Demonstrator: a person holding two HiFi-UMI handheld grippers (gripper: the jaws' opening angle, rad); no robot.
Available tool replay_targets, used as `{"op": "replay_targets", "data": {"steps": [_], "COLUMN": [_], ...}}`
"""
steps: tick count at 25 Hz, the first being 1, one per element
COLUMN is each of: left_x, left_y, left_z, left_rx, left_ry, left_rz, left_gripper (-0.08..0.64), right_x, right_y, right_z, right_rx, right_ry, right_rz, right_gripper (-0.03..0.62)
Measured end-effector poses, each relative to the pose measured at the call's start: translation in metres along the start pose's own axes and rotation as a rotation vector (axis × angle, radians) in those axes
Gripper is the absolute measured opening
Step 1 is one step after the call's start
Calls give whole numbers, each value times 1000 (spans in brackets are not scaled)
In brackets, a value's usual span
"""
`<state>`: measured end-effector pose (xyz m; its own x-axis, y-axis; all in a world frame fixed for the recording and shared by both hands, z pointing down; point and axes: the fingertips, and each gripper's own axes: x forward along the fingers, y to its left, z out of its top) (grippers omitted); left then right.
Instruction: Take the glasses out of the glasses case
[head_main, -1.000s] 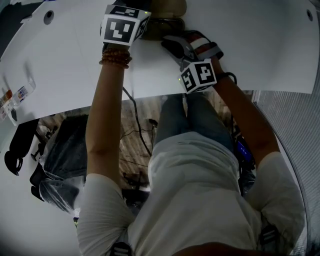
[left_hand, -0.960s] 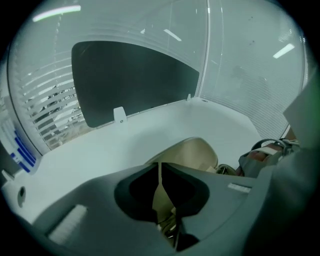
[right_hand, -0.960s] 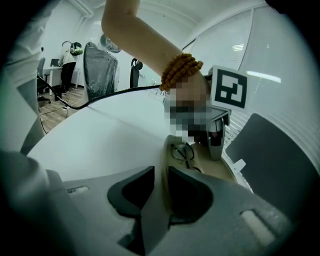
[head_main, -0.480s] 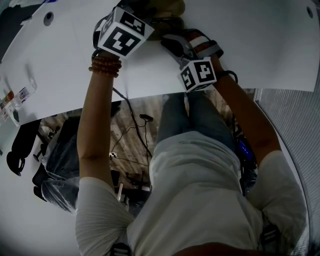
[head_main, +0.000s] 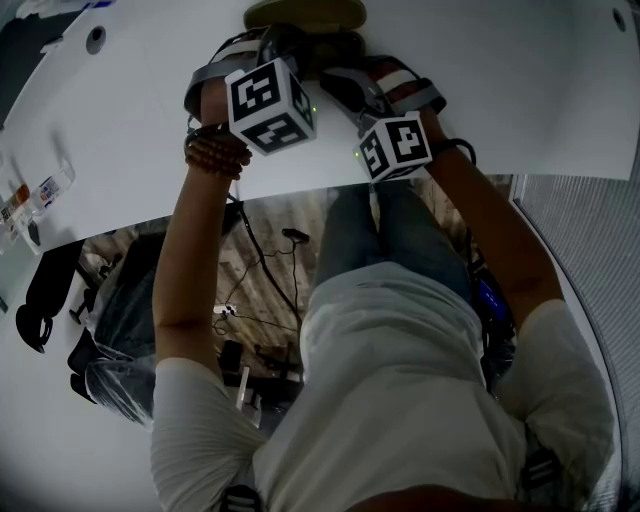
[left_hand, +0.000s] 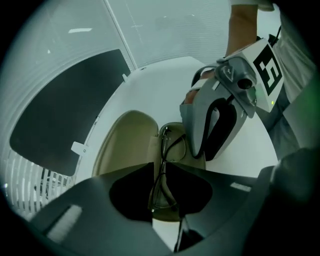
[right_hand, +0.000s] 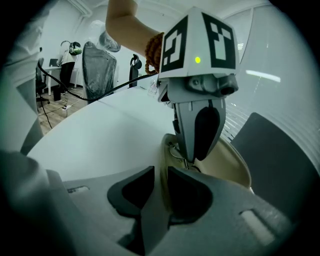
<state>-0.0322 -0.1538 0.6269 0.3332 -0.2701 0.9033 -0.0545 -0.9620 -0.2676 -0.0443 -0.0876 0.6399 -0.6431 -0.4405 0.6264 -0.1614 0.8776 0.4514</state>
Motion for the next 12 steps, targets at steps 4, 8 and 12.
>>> {"op": "replay_targets", "data": {"steps": [4, 8, 12], "left_x": [2, 6, 6], "left_y": [-1, -3, 1], "left_z": [1, -2, -1], "left_rx": [43, 87, 113], "left_ry": [25, 73, 101], "left_rz": [-5, -15, -24], "left_gripper": [71, 63, 95], "right_x": [0, 1, 1], "right_y": [-2, -2, -1], "right_z": [1, 0, -1], "right_rx": [4, 2, -6], "right_ry": [1, 2, 2], "right_rz": [-5, -4, 0], "right_gripper": [81, 83, 87]}}
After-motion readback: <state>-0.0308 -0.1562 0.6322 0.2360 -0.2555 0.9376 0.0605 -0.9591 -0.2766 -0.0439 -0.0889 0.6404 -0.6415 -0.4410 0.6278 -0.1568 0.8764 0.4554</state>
